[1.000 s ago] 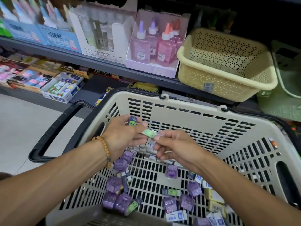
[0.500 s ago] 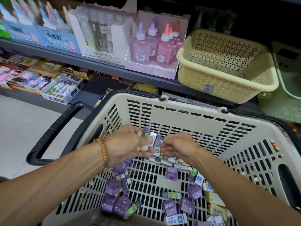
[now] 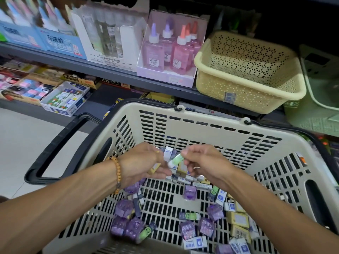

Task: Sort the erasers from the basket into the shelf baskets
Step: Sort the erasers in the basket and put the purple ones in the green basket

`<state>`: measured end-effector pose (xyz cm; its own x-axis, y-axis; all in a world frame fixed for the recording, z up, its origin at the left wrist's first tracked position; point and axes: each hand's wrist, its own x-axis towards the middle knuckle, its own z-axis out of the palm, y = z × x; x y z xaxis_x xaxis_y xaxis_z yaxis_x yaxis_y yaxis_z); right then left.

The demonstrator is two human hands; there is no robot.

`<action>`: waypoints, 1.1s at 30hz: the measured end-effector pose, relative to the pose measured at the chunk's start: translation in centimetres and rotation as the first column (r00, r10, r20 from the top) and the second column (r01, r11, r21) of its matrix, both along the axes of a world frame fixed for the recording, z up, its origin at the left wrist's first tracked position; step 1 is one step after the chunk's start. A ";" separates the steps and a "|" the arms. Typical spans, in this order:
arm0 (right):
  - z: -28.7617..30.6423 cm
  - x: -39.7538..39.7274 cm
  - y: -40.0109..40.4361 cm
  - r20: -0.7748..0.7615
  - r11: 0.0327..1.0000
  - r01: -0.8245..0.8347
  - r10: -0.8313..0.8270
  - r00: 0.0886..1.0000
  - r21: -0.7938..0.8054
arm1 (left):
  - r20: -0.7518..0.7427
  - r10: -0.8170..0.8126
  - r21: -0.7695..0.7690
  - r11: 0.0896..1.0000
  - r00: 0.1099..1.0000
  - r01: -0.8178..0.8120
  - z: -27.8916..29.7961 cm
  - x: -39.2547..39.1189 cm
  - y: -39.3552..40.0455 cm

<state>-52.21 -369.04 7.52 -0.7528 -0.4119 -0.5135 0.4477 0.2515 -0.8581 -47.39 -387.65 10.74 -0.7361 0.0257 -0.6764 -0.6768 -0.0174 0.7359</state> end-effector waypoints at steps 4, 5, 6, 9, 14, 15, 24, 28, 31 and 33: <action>-1.6 -1.0 1.9 0.040 0.975 0.087 -0.098 0.994 0.205 | 0.015 -0.105 -0.098 0.990 0.994 0.106 -0.1 0.1 -0.2; -2.1 -1.2 1.8 0.040 0.967 0.099 -0.112 0.993 0.236 | 0.014 -0.152 -0.131 0.980 0.988 0.152 -0.1 0.2 -0.2; -2.5 -1.3 1.5 0.034 0.959 0.115 -0.128 0.991 0.259 | 0.005 -0.185 -0.164 0.969 0.983 0.184 -0.2 0.2 -0.3; -3.1 -1.3 0.5 0.038 0.954 0.151 -0.166 0.985 0.260 | -0.036 -0.214 -0.235 0.951 0.976 0.200 -0.3 0.2 -0.3; -2.2 -0.7 0.8 -0.086 0.953 0.098 -0.077 0.993 0.288 | -0.111 -0.213 -0.407 0.901 0.971 0.151 -0.1 0.3 -0.4; -1.7 -0.5 0.9 -0.105 0.959 0.087 -0.060 0.993 0.270 | -0.123 -0.198 -0.403 0.905 0.972 0.133 -0.1 0.3 -0.3; 1.6 2.6 2.0 -0.118 0.954 -0.194 0.225 0.967 0.227 | -0.230 -0.183 -0.170 0.975 0.956 0.146 -1.6 -0.1 2.2; 2.0 2.0 5.7 -0.129 0.946 -0.019 0.065 0.989 0.325 | -0.194 -0.782 -0.846 0.439 0.592 0.303 -4.5 -1.4 2.7; 1.9 1.7 7.5 -0.122 0.945 0.045 -0.005 0.992 0.323 | 0.061 -0.971 -0.977 -0.010 0.233 0.212 -6.6 -2.6 3.1; 1.8 1.5 7.6 -0.124 0.949 0.056 -0.018 0.992 0.310 | 0.114 -0.969 -0.985 -0.081 0.218 0.153 -7.8 -2.8 3.2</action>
